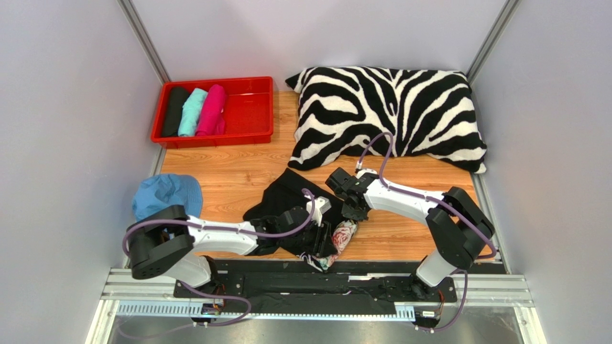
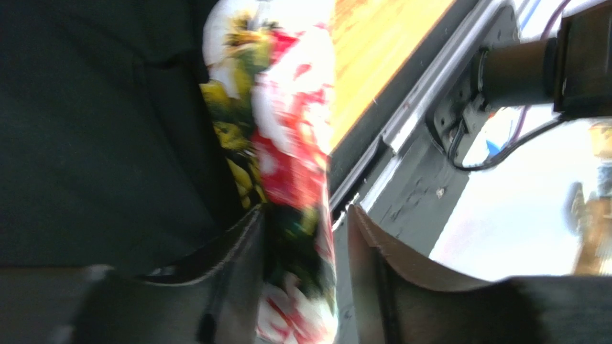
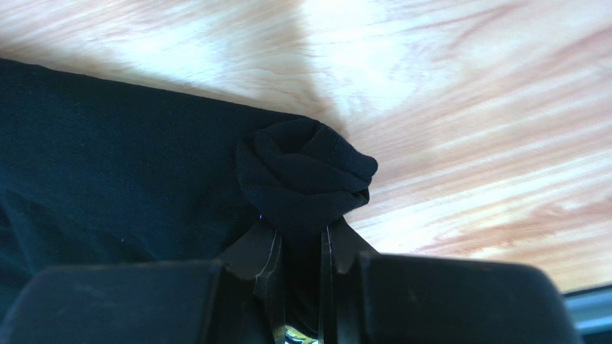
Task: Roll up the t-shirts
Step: Roll the T-shirt to the center of the board.
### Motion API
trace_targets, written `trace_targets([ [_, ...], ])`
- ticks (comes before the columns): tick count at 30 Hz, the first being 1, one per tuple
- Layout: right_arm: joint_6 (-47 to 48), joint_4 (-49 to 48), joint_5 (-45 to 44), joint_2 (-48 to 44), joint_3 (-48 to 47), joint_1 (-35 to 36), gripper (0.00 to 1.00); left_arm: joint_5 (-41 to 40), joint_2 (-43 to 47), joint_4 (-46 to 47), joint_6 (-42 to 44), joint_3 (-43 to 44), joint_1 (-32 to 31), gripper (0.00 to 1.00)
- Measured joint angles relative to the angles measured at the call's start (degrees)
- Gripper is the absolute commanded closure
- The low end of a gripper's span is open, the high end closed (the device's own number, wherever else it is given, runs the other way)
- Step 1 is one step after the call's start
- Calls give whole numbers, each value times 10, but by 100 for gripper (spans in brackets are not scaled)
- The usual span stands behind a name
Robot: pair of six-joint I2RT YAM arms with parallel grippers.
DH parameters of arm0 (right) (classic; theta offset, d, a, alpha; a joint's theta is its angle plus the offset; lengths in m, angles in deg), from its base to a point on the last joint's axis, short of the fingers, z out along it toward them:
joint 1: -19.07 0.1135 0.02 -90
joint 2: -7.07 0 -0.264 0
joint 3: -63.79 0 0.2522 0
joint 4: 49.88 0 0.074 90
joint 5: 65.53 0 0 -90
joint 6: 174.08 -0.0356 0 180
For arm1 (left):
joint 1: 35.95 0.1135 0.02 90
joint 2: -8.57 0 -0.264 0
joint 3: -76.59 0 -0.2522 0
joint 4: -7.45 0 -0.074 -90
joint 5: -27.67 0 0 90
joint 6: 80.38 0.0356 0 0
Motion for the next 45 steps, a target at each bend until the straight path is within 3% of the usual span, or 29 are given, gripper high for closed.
trace_targets([
  [8, -2, 73, -16, 47, -54, 0, 100, -191, 42, -163, 89, 108, -113, 38],
  [16, -2, 104, -21, 54, -63, -2, 100, -423, -60, -285, 150, 250, -207, 37],
  [29, -2, 108, -21, 54, -63, -2, 100, -512, -191, -351, 196, 326, -240, 36],
  [33, -2, 109, -21, 57, -66, -2, 97, -514, -208, -371, 182, 332, -248, 41],
  [34, -2, 110, -20, 58, -67, -2, 94, -516, -211, -375, 176, 333, -248, 44],
  [36, -2, 110, -20, 59, -68, -2, 85, -518, -215, -382, 163, 333, -247, 62],
  [37, -3, 110, -20, 59, -68, -2, 72, -520, -216, -385, 155, 333, -247, 74],
  [39, -4, 110, -19, 59, -68, -2, 59, -522, -216, -386, 142, 333, -247, 87],
  [40, -4, 110, -19, 59, -68, -2, 46, -521, -216, -386, 136, 333, -247, 97],
  [42, -7, 110, -20, 56, -68, -2, 29, -515, -214, -379, 126, 328, -245, 100],
  [44, -9, 104, -21, 42, -62, -3, 23, -502, -205, -357, 122, 309, -239, 100],
  [45, -7, 95, -20, 27, -53, -3, 15, -496, -197, -345, 121, 296, -237, 100],
])
